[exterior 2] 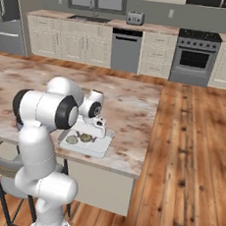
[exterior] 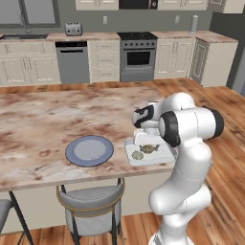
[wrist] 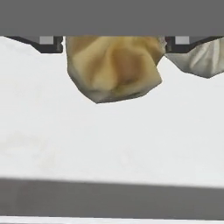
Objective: Place two dumplings into each of the tupperware containers and then place the containers in the fridge.
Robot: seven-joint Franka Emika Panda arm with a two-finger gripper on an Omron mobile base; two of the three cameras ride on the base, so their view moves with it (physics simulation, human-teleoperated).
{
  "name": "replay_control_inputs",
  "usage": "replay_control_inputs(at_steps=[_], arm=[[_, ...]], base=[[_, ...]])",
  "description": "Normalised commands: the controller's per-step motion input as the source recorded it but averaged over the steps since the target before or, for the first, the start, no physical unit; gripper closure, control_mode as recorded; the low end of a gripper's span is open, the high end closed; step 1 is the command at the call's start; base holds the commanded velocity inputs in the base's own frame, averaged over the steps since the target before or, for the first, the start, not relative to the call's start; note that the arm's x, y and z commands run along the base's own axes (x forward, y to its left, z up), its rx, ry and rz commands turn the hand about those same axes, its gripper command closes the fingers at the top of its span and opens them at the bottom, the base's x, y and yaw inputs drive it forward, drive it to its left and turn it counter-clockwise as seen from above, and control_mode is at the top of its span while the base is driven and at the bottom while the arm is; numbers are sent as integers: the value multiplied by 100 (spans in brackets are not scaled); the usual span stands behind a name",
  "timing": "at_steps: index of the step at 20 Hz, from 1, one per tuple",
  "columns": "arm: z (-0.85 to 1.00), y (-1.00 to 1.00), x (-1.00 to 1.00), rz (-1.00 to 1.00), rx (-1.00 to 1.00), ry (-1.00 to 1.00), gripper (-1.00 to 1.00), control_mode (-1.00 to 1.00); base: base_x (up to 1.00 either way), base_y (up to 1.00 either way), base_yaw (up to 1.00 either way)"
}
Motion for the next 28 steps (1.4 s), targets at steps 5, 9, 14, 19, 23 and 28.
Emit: replay_control_inputs(at_steps=[5, 9, 14, 19, 23, 28], arm=[[40, -44, -19, 0, 0, 0, -100, -100], [47, -92, -27, 0, 0, 0, -100, -100], [1, -64, -10, 0, 0, -8, -100, -100], [-31, -9, 4, 6, 0, -25, -100, -100], [-39, -29, 15, 3, 0, -8, -100, -100], [-12, -20, 15, 0, 0, 0, -100, -100]], base=[[0, 0, 0], [0, 0, 0], [0, 0, 0], [0, 0, 0], [0, 0, 0], [0, 0, 0]])
